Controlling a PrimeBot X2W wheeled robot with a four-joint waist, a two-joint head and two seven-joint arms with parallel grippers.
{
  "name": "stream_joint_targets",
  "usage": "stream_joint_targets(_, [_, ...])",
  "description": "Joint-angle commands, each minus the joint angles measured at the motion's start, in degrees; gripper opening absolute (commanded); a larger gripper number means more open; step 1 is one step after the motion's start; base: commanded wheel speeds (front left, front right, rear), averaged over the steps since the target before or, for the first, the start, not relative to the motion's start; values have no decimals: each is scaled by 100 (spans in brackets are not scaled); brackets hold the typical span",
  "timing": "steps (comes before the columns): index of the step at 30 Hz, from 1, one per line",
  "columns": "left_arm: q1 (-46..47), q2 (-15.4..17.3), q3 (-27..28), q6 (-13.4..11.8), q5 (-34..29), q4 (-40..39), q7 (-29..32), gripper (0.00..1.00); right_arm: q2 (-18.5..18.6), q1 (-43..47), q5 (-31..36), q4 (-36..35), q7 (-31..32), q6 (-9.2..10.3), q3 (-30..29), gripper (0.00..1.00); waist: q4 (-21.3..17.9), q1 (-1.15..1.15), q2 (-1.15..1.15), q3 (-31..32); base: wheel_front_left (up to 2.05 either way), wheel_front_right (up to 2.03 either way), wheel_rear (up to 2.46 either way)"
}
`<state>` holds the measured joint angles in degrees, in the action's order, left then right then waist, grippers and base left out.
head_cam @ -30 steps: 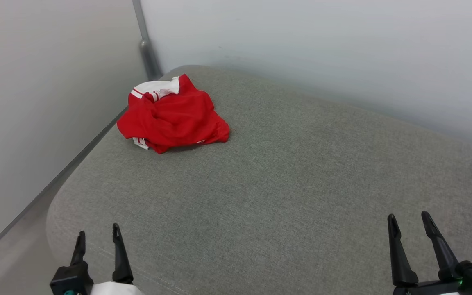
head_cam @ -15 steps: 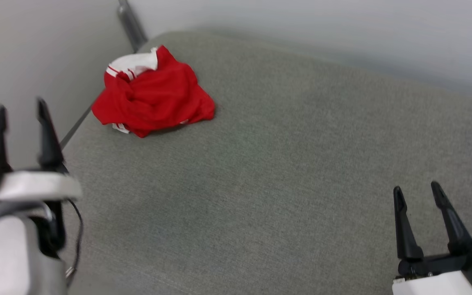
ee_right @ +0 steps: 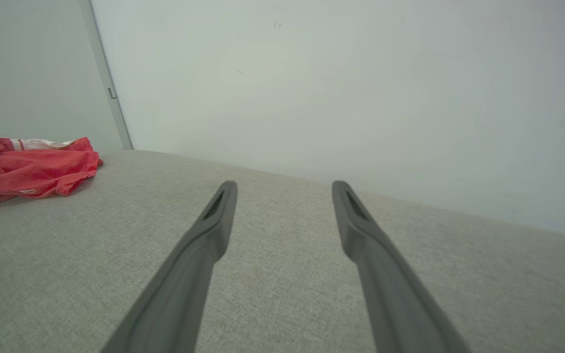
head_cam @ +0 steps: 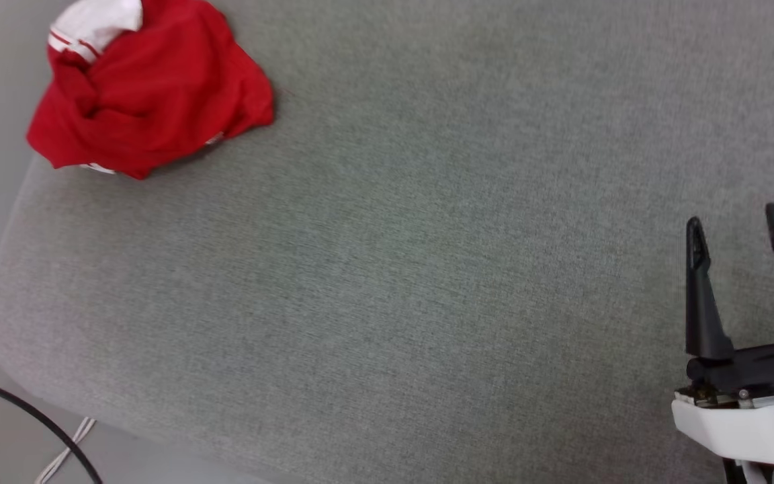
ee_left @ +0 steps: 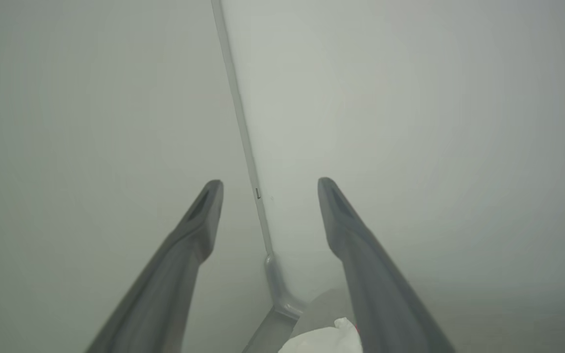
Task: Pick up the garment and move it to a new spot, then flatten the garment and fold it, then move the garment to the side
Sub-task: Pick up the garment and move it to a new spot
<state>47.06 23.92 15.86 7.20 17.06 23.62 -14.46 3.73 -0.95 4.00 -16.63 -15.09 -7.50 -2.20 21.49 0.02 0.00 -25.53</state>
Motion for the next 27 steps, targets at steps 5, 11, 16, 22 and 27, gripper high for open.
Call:
stream_joint_targets(5, [629,553,-623,17,576,770,516,100,116,-251,98,-250,-12,2,36,100,-245,-2,0,-680,0,0,0])
stream_joint_targets(11, [869,1060,-1771,15,1712,1210,1673,100,176,-404,147,-495,-12,2,88,100,-351,-2,0,-965,0,0,0])
stream_joint_targets(16, [971,1560,-2675,15,3140,1402,3419,100,200,-521,205,-789,-12,2,151,100,-468,-2,0,-1264,0,0,0])
stream_joint_targets(22, [899,1808,-3298,15,3997,1388,4706,100,230,-571,251,-991,-12,2,151,100,-526,-2,0,-1554,0,0,0])
stream_joint_targets(27, [769,1850,-3750,16,4364,1348,5359,100,180,-599,243,-1081,-12,2,193,100,-555,-2,0,-1712,0,0,0])
